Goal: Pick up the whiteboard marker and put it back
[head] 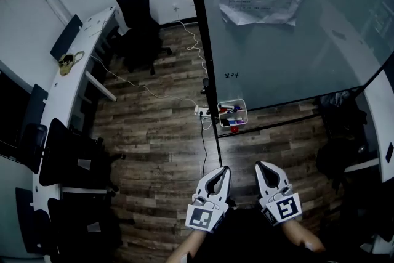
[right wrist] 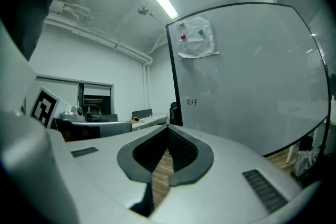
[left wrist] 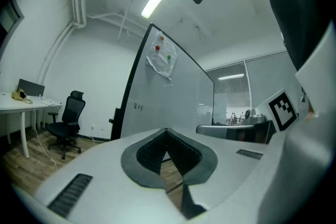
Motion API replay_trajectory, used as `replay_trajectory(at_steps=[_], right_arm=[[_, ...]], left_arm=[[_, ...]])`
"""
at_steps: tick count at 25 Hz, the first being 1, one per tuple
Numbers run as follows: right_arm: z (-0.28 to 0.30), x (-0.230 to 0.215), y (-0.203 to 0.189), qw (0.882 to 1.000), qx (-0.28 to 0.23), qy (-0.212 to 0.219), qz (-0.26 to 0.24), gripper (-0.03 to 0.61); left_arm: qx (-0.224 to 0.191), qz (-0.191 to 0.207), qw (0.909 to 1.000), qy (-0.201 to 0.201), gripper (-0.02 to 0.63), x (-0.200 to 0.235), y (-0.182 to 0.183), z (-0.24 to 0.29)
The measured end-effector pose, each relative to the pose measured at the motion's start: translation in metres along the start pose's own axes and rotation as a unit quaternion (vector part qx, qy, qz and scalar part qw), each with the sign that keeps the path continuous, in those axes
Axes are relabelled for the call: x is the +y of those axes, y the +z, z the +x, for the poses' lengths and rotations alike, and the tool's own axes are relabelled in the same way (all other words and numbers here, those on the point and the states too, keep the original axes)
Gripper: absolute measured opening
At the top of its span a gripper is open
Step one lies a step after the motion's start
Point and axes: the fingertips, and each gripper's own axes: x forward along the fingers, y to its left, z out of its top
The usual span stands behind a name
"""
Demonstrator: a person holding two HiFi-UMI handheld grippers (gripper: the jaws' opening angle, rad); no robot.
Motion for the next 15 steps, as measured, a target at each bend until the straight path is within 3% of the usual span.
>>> replay_trajectory(at_steps=[8,12,15], right_arm=[[0.019,0.003,-0.003,1.0,0.008,-0.026,-0.009,0.015],[0.021,0.004,-0.006,0.999,0.025,-0.044,-0.018,0.015],[0.025,0.006,-0.006,0.998,0.026,-0.05,-0.022,0.015]], left_arm=[[0.0,0.01,0.9996,-0.027,0.008,0.023,0.01,0.007],[0.012,-0.016,0.9988,-0.044,0.008,0.028,0.001,0.007],[0.026,-0.017,0.999,-0.033,0.008,0.042,-0.007,0.01]])
